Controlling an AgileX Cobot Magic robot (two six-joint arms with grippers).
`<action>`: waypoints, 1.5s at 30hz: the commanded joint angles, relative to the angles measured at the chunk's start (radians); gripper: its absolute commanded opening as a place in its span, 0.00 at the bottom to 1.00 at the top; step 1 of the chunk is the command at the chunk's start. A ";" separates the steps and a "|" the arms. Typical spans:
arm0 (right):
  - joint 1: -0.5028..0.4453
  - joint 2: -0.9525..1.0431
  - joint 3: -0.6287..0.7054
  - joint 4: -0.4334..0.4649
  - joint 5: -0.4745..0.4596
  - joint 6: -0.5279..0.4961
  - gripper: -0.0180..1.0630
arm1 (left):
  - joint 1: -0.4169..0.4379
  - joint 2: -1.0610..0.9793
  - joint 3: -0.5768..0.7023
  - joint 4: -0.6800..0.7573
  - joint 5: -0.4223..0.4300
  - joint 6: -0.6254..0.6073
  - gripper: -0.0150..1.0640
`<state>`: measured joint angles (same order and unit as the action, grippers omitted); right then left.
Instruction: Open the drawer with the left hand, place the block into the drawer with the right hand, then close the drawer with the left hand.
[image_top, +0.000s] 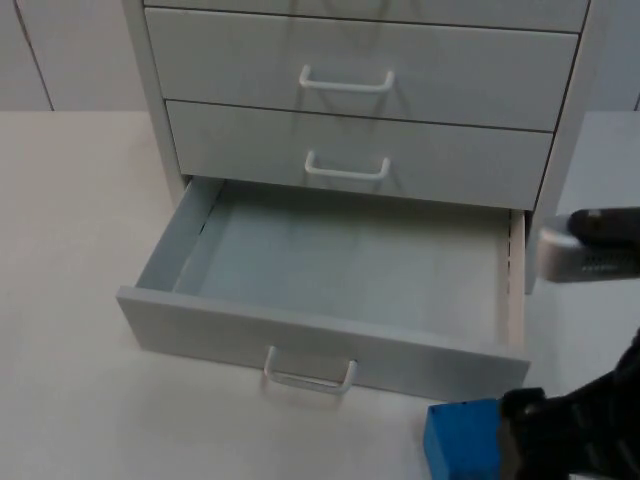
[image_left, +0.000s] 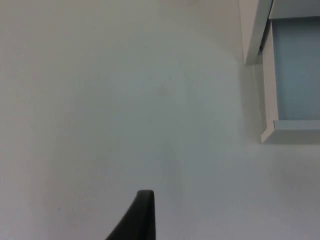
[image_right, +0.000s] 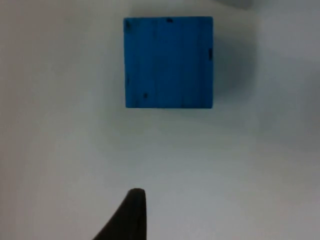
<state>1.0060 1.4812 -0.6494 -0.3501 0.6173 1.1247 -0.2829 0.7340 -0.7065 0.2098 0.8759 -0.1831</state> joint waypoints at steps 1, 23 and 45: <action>0.005 0.042 -0.016 -0.007 -0.036 0.012 0.99 | 0.005 -0.007 0.005 -0.012 -0.013 -0.008 0.99; 0.005 0.368 -0.157 -0.279 -0.152 0.270 0.99 | 0.005 -0.007 0.005 -0.014 -0.015 -0.008 0.99; 0.003 0.370 -0.157 -0.323 -0.166 0.306 0.12 | 0.005 -0.007 0.005 -0.016 -0.015 -0.008 0.99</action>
<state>1.0060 1.8506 -0.7996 -0.6632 0.4480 1.4254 -0.2829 0.7340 -0.7065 0.2058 0.8759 -0.1831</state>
